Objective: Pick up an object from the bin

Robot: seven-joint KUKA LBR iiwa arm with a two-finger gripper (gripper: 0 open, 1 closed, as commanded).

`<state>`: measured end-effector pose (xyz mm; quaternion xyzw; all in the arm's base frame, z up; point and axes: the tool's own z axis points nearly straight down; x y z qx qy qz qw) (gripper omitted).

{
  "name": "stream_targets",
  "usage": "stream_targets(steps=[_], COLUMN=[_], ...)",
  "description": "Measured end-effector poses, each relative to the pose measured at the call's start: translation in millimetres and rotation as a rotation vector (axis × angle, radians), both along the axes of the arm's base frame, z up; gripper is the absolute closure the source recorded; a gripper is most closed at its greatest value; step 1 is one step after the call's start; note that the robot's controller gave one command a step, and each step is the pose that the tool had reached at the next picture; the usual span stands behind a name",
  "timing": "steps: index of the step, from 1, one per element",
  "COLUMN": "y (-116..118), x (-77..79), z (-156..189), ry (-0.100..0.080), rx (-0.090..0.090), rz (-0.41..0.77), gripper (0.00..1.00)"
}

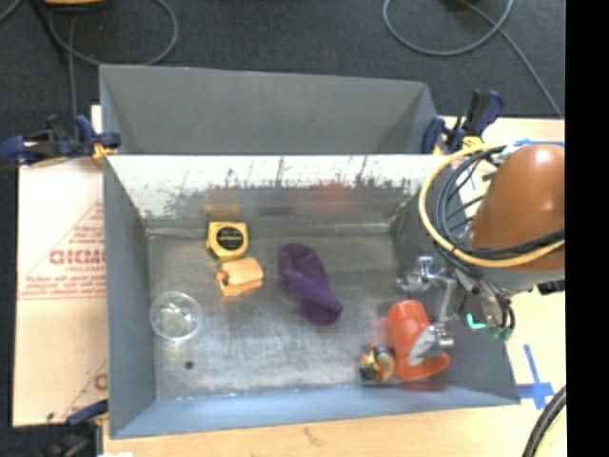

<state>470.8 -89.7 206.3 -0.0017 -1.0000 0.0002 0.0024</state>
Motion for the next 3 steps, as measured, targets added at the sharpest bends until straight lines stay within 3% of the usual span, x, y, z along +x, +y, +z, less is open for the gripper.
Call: stream_targets(steps=[1,2,3], y=[0.2,-13.8,-36.4], x=[1.8,4.4,36.4], z=[3.4,-44.9,-113.3], ry=[-0.008,-0.016,-0.009], rx=[-0.001,-0.003,0.008], rz=[0.003,-0.012,0.084], gripper=[0.0,0.0,0.0])
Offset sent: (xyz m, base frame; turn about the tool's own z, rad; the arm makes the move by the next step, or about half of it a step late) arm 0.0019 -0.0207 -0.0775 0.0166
